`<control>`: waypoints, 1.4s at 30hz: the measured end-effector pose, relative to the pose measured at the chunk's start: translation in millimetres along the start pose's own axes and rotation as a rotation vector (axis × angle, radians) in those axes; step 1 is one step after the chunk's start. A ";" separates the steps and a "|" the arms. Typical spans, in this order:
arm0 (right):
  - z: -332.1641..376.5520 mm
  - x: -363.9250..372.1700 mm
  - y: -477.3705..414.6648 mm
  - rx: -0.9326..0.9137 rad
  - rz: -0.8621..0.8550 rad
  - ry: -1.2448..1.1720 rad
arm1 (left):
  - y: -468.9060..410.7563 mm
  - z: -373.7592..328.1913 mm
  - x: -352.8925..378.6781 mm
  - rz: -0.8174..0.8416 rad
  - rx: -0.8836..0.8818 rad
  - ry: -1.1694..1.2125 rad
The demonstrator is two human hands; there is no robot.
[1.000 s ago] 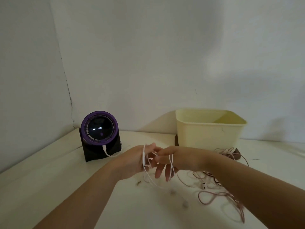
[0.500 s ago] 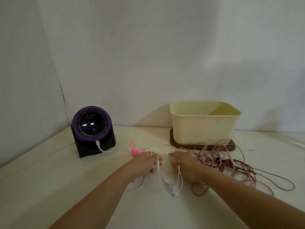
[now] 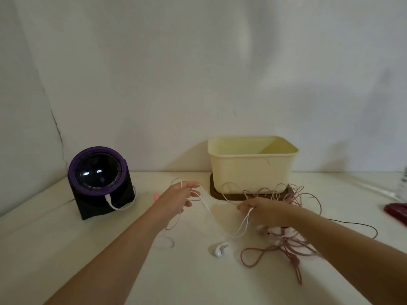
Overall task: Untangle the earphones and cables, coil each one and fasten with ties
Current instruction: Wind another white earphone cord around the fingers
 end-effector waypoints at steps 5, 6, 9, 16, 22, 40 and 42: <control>47.5 -49.9 15.7 -0.079 -0.002 -0.097 | 8.8 -9.0 -14.8 0.234 -0.075 -0.091; 56.9 -59.6 20.5 -0.096 -0.010 -0.101 | 10.5 -10.6 -17.0 0.268 -0.081 -0.142; 80.0 -83.2 29.8 -0.119 -0.008 -0.180 | 13.9 -23.8 -24.0 0.300 -0.047 -0.335; 118.1 -118.7 43.0 -0.158 -0.015 -0.350 | 21.2 -69.7 -50.2 0.124 0.145 -0.936; 138.8 -136.4 49.1 -0.281 -0.082 -0.723 | 58.1 -127.3 -46.9 -0.038 0.392 -0.399; 126.6 -100.3 72.4 -0.346 0.298 -0.313 | 34.5 -120.2 -10.8 0.290 0.010 1.059; 120.1 -92.2 72.3 -0.313 0.333 -0.180 | 37.3 -126.4 -8.5 0.297 0.023 1.057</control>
Point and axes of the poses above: each hand's wrist, its own y-axis away from the middle knuckle, its own x-axis out of the palm, z = x × y, the point moved 5 cm from there along -y, towards the middle knuckle, and after that the axes turned 2 degrees about -x, right-handed, at the moved point
